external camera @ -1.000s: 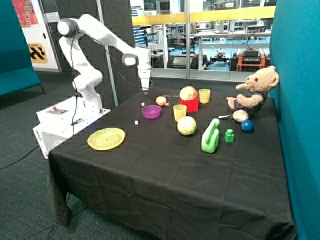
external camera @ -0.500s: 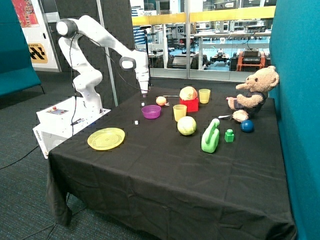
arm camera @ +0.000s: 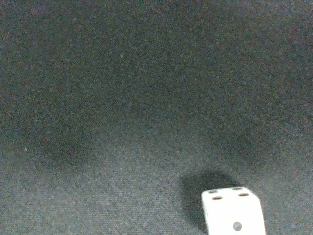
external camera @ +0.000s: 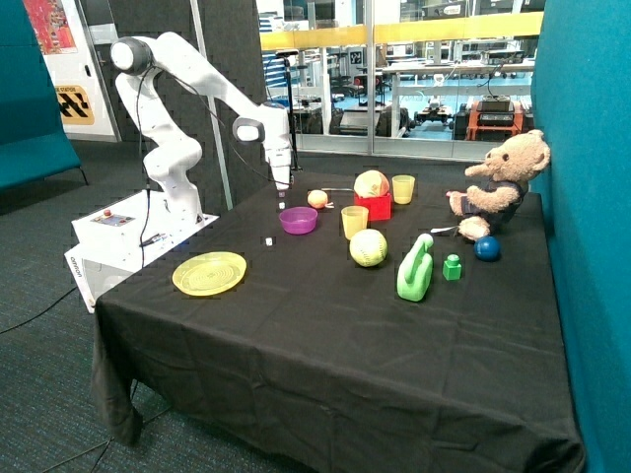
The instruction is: Roll the dices in the bowl
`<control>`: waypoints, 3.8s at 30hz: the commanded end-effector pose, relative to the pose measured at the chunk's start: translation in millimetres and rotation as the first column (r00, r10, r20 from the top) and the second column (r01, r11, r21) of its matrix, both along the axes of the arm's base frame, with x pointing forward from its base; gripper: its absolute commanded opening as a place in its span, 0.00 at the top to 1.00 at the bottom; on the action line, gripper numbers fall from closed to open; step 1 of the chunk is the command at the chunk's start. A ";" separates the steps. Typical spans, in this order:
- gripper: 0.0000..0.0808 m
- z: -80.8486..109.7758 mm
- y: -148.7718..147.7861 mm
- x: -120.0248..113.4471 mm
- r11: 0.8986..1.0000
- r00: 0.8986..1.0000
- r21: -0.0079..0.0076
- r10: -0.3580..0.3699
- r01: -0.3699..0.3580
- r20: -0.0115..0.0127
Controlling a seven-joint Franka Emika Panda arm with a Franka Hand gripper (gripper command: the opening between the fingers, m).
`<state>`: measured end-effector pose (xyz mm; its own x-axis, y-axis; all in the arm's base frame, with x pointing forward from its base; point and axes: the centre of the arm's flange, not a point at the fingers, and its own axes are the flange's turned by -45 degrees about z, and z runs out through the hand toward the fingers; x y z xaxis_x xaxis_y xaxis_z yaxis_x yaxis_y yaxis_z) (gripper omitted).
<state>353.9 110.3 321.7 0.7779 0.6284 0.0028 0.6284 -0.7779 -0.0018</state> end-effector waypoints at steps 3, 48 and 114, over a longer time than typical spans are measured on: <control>0.41 -11.9 3.1 0.1 1.000 1.000 -0.003 -0.002 0.002 -0.001; 0.48 -54.2 14.7 -14.0 0.999 0.999 -0.003 -0.048 0.048 -0.001; 1.00 -56.7 13.9 -2.0 0.999 0.999 -0.003 -0.045 0.045 -0.001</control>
